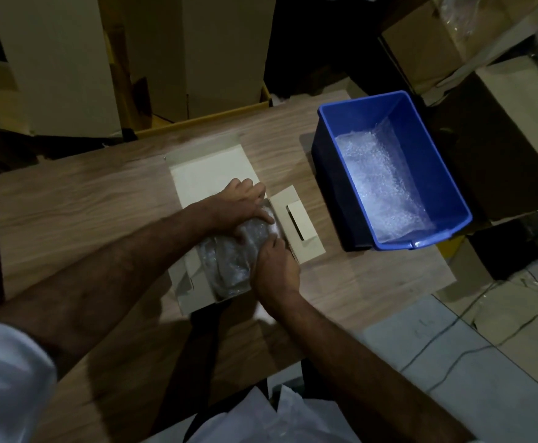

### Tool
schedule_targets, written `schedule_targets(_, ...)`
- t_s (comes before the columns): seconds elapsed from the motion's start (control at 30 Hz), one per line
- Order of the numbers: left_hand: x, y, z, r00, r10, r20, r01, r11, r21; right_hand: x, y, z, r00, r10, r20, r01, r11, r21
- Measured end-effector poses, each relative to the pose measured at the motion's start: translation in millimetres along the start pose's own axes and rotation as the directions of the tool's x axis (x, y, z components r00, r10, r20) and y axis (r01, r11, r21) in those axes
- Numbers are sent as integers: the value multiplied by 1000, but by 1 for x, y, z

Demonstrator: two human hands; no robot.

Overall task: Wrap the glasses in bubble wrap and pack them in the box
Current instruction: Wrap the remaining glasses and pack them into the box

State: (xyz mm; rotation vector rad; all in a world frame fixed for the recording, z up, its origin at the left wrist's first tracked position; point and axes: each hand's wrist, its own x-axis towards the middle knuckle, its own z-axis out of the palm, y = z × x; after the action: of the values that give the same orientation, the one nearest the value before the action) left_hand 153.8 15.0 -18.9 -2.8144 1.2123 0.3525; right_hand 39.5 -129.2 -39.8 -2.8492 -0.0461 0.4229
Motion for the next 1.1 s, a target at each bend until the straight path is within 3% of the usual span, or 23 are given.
schedule_targets(0.17, 0, -1, 6, 999, -5, -47, 6, 1000, 19, -1, 2, 6, 1000, 1, 13, -1, 1000, 31)
schedule_targets(0.4, -12, 4, 11, 994, -36, -107, 25, 994, -104, -10, 12, -12, 995, -55, 83, 50, 997, 62)
schedule_targets(0.57, -35, 22, -1, 965, -233, -117, 208, 958, -196, -18, 29, -35, 971, -207, -118, 215, 975, 55)
schedule_targets(0.77, -31, 64, -5, 861, -460, -219, 383, 867, -319, -1, 65, -64, 880, -337, -335, 347, 937, -33)
schedule_targets(0.93, 14, 117, -22, 718, -600, -352, 402, 771, -495, 17, 112, -103, 814, -339, -471, 372, 928, -25)
schedule_targets(1.1, 76, 167, -50, 609, -678, -412, 404, 712, -574, 46, 199, -137, 843, -297, -448, 367, 927, 76)
